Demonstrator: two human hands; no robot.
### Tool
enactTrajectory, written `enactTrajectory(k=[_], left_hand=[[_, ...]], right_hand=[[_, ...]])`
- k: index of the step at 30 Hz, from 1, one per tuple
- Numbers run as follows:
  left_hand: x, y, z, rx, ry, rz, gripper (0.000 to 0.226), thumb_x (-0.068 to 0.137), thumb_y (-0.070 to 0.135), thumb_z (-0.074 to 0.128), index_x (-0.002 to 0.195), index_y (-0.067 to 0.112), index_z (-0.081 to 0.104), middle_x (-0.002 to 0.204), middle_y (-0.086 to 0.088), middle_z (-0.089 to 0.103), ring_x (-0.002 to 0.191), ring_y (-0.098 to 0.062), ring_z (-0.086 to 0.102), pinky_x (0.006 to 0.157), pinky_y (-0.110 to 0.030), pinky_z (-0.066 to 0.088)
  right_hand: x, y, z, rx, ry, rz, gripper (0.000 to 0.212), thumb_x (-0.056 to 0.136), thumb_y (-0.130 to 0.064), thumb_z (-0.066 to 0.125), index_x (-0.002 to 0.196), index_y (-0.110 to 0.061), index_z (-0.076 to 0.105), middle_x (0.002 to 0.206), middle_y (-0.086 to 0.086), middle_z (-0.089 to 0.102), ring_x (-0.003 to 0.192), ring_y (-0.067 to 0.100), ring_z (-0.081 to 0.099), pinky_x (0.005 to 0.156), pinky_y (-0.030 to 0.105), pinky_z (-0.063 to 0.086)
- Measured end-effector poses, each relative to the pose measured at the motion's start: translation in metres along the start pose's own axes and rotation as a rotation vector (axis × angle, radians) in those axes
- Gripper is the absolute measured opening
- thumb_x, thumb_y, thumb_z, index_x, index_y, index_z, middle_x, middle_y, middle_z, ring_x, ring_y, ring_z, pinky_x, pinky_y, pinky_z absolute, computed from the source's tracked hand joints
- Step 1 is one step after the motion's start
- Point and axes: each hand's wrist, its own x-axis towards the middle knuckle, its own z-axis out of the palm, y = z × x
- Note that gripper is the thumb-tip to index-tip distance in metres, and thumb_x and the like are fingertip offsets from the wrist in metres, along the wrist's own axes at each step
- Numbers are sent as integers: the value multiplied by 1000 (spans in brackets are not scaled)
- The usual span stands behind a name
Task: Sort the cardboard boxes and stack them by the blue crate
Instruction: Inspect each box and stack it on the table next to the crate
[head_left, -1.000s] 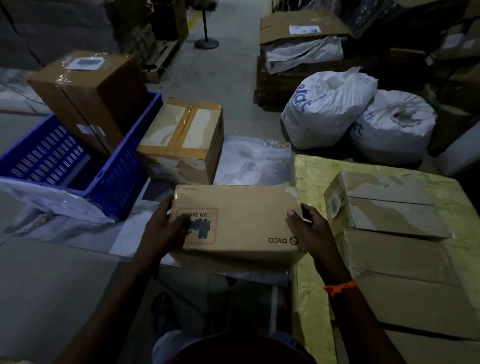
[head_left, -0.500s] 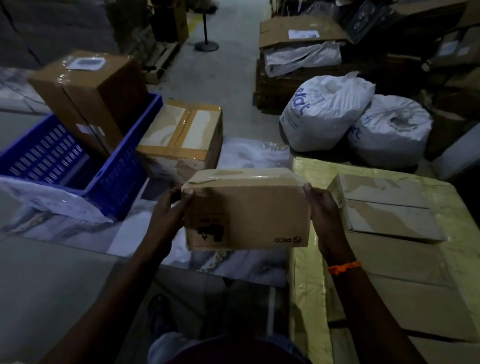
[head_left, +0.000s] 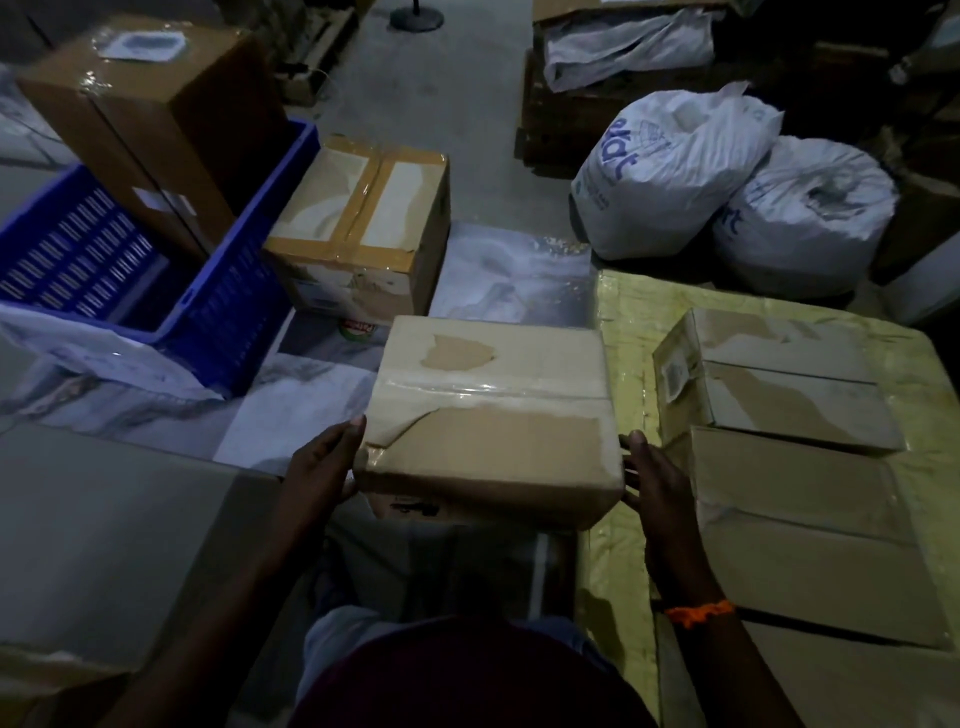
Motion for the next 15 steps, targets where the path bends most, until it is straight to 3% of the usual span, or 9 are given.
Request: enactTrajectory(k=[4,6,10,13,15], left_hand=[[-6,-19,-5,42,50,-57,30,103,38,53,114,14,68,118,-6,69,118,-35,64,96,-49,54],[-10,-28,-7,24,49,-87,34,103,37,52,120,12,68,119,-10,70,115,-31,65,87,-41,55],[-9,-35,-14,63,47,-74,38,105,35,49,126,9,67,120,-11,71,115,-29,66,86,-35,53],[11,-25,-12,16,30,-149,46,104,44,45,119,9,70,111,-7,74,104,-22,70,86,-39,57],[31,-18,-10,-27,50,-207,49,106,47,43,121,8,68,114,-10,71,106,-26,67,92,-42,55]], right_hand=[[-12,14,-2,-34,-12,54,29,105,-41,51,104,-25,75,95,-4,80,91,13,76,75,32,58],[-15,22,-3,-54,-4,64,28,105,-41,53,104,-24,75,95,-2,80,91,15,76,74,33,58],[-8,24,-7,-115,-19,74,31,105,-42,53,106,-21,76,91,0,80,88,17,77,74,34,58],[16,14,-8,-112,-44,135,46,105,-50,48,114,-13,74,95,6,79,89,22,76,78,36,58],[33,5,-6,-82,-45,181,54,104,-54,47,119,-9,72,104,10,78,96,25,74,81,38,59]])
